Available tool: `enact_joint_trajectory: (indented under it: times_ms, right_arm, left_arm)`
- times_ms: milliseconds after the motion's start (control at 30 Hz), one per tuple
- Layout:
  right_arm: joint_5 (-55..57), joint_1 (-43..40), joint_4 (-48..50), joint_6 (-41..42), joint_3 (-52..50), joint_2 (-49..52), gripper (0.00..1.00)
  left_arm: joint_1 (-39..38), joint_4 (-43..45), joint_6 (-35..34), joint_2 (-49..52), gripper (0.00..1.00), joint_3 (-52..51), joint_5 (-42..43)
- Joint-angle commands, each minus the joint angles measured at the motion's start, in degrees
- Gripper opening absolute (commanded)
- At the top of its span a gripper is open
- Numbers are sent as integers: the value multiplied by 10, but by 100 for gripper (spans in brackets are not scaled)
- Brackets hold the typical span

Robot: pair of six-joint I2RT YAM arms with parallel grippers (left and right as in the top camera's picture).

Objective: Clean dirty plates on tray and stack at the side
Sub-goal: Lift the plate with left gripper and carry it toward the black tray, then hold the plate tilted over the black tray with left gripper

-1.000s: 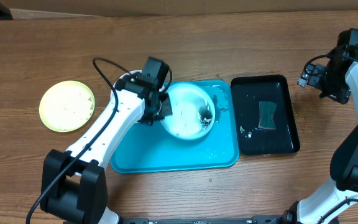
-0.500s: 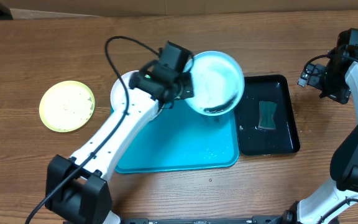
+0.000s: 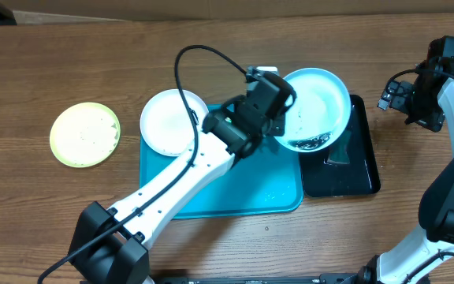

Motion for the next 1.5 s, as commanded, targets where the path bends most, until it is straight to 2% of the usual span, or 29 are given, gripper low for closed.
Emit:
enact_joint_trajectory:
  times_ms: [0, 400, 1033, 1267, 1467]
  right_arm:
    - [4, -1, 2, 4, 4, -11, 100]
    - [4, -1, 2, 4, 4, -11, 100]
    - [4, -1, 2, 4, 4, -11, 100]
    - [4, -1, 2, 4, 4, -11, 100]
    - [4, -1, 2, 4, 4, -11, 100]
  left_arm:
    - [-19, 15, 9, 7, 4, 14, -51]
    - [-48, 41, 44, 22, 4, 14, -85]
    - [-183, 90, 230, 24, 4, 14, -329]
    - [-230, 107, 256, 24, 4, 14, -440]
    - [-247, 136, 295, 24, 4, 14, -475]
